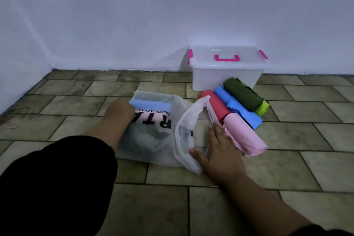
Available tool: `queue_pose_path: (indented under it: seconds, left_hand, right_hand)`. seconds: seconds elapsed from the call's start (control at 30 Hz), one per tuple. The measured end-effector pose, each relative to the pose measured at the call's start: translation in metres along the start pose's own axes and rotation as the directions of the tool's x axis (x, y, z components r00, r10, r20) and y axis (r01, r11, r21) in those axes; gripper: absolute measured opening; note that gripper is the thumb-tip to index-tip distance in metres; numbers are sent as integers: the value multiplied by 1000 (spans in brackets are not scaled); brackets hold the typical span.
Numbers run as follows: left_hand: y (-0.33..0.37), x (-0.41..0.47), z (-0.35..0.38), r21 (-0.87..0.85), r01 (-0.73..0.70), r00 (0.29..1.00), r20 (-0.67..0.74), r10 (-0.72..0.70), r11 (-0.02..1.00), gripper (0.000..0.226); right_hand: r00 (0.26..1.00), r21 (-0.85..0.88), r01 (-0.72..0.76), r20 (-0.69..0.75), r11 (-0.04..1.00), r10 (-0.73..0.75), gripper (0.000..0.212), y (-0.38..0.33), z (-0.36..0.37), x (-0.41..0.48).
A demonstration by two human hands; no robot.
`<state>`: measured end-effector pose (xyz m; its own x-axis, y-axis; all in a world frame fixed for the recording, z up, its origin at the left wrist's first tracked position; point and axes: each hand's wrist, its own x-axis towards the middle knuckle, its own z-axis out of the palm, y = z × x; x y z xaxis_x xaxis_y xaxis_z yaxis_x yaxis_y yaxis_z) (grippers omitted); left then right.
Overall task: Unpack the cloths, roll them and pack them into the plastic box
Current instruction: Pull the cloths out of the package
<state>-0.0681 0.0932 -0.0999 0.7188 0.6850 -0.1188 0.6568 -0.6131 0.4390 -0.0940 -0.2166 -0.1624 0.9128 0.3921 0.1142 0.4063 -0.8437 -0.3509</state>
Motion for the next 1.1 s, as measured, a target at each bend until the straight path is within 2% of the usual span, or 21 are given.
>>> queue_pose_path:
  seconds: [0.07,0.13,0.23,0.33,0.43,0.57,0.67,0.8,0.87,0.93,1.0,1.03,1.07,1.1]
  left_hand:
    - [1,-3,-4,47,-50,998,-47,52,998,28]
    - [11,-9,-14,57,-145,976,-153,152,988,24]
    - [41,-26,-39,75,-365,875,-312,369,928,20]
    - [73,-46,-65,174,-517,755,-368,542,838,13]
    - [94,-64,-87,227,-588,664,-413,624,776,12]
    - [102,-71,-121,275,-594,579,-506,639,756,16]
    - [96,-59,-137,273,-557,597,-525,607,784,17]
    - [62,-30,-125,231,-441,737,-459,497,867,13]
    - [39,-17,-111,233,-287,865,-354,356,929,9]
    - [23,-10,-97,237,-72,970,-212,123,969,18]
    - [23,-16,-85,240,110,983,-169,-70,965,37]
    - [29,-22,-78,247,112,978,-199,-63,962,49]
    - [38,-32,-70,264,19,973,-228,43,964,60]
    - [51,-45,-58,260,-140,954,-223,201,955,70]
  right_hand:
    - [1000,7,-4,10,1000,4,100,0,0,0]
    - [1000,10,-9,10,1000,9,102,0,0,1]
    - [1000,-10,-12,19,1000,13,107,0,1,2]
    - [999,-52,-17,34,998,19,111,-1,0,2]
    - [999,-72,-33,37,997,35,111,-2,-2,1]
    - [998,-77,-40,40,996,43,108,-1,-3,-2]
    - [998,-52,-50,40,997,52,111,2,-7,-3]
    - [998,-22,-59,30,998,59,108,2,-10,-3]
    - [996,0,-84,21,996,84,106,2,-11,-3]
    - [996,7,-92,20,996,92,104,1,-11,-4]
    - [995,19,-98,21,995,98,103,1,-10,-4]
    - [995,20,-99,17,995,99,102,1,-10,-3]
    - [995,16,-96,13,995,96,102,1,-9,-3]
    - [996,9,-91,10,996,91,101,1,-9,-3]
